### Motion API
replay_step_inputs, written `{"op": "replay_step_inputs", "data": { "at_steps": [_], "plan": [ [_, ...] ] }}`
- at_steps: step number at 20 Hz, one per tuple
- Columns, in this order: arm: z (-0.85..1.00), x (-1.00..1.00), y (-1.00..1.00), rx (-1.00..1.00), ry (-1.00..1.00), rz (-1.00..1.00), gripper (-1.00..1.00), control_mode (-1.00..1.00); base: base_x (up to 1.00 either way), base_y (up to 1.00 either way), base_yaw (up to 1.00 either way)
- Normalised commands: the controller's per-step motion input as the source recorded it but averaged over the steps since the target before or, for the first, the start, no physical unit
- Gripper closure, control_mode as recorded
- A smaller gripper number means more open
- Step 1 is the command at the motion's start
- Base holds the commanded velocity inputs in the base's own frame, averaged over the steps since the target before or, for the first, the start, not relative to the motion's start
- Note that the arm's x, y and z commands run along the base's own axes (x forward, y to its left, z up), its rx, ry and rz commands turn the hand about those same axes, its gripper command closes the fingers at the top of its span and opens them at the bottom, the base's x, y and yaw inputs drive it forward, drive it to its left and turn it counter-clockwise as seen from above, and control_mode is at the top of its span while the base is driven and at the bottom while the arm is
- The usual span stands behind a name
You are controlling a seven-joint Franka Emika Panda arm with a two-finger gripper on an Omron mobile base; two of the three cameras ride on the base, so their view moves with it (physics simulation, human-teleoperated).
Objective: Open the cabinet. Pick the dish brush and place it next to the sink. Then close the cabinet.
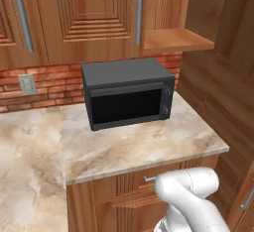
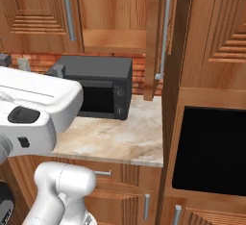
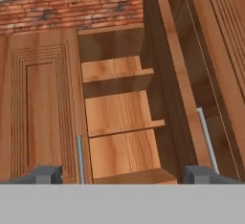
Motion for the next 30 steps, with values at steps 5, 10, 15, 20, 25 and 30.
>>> {"op": "replay_step_inputs", "data": {
  "at_steps": [5,10,15,20,25,30],
  "plan": [
    [-0.14,0.41,-0.27,-0.01,0.0,-0.08,-1.0,-1.0,0.0,0.0,0.0],
    [-0.21,0.41,-0.03,0.0,0.0,-0.17,-1.0,-1.0,0.0,0.0,0.0],
    [-0.17,0.34,0.0,0.0,-0.02,-0.24,-1.0,-1.0,0.0,0.0,0.0],
    [0.0,0.03,-0.02,0.0,-0.07,-0.22,-1.0,-1.0,0.0,0.0,0.0],
    [-0.01,0.0,-0.13,0.0,-0.01,-0.1,-1.0,-1.0,0.0,0.0,0.0],
    [-0.16,0.05,-0.16,0.0,0.0,-0.04,-1.0,-1.0,0.0,0.0,0.0]
  ]
}}
